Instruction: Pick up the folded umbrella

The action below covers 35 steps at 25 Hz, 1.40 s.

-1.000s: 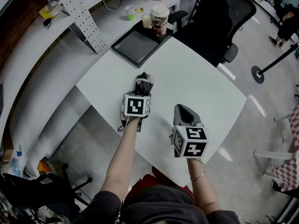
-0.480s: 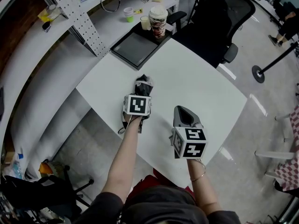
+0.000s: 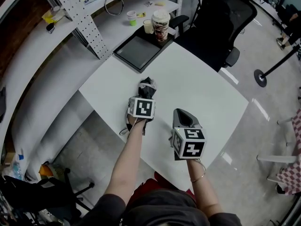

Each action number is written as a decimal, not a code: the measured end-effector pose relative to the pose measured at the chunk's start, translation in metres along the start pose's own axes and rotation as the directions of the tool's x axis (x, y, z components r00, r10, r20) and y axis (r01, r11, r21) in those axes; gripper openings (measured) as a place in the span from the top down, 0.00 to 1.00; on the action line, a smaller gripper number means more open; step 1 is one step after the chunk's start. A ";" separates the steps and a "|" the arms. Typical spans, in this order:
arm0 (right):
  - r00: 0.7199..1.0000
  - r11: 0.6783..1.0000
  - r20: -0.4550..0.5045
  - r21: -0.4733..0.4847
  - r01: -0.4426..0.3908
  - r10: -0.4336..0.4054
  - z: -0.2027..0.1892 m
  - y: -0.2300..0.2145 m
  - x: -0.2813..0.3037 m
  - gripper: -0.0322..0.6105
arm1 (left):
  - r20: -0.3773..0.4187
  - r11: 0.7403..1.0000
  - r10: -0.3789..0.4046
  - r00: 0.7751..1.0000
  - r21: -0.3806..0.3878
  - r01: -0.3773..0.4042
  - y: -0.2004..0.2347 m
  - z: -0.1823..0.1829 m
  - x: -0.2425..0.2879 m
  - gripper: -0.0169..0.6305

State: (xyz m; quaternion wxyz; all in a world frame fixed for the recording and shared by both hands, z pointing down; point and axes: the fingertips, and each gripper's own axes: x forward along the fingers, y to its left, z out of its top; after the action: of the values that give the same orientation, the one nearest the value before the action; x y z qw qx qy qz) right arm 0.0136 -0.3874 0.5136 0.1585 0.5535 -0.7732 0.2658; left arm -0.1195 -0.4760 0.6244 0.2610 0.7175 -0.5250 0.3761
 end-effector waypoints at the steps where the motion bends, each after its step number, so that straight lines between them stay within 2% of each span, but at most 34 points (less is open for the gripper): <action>1: 1.000 1.000 -0.003 0.000 0.001 -0.001 0.000 0.000 0.000 0.92 | -0.002 1.000 -0.003 1.000 -0.003 0.003 -0.001 -0.001 0.000 0.62; 7: 1.000 1.000 -0.016 0.003 0.018 -0.018 -0.002 -0.009 0.000 0.92 | 0.033 1.000 -0.007 0.999 0.004 0.007 -0.004 0.002 -0.006 0.63; 10: 0.999 1.000 -0.018 0.005 0.029 -0.029 -0.001 -0.015 -0.001 0.92 | 0.082 0.998 -0.050 0.995 -0.036 0.053 -0.013 0.006 -0.008 0.63; 14: 0.999 0.999 -0.011 0.009 0.036 -0.036 0.002 -0.020 -0.006 0.92 | 0.125 0.997 -0.067 0.990 -0.040 0.072 -0.021 0.014 -0.021 0.63; 23: 0.999 1.000 0.034 -0.001 0.031 -0.031 0.019 -0.014 -0.022 0.92 | 0.302 0.995 -0.083 0.950 -0.019 0.093 -0.031 0.050 -0.079 0.63; 35: 0.995 0.999 0.100 -0.024 0.023 -0.020 0.040 -0.002 -0.047 0.92 | 0.402 0.995 -0.096 0.911 0.002 0.104 -0.040 0.064 -0.130 0.63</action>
State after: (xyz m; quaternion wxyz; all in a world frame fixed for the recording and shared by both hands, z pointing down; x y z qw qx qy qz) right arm 0.0331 -0.3749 0.4567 0.1297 0.5722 -0.7775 0.2263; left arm -0.0865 -0.4400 0.4824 0.1735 0.8029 -0.5334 0.2019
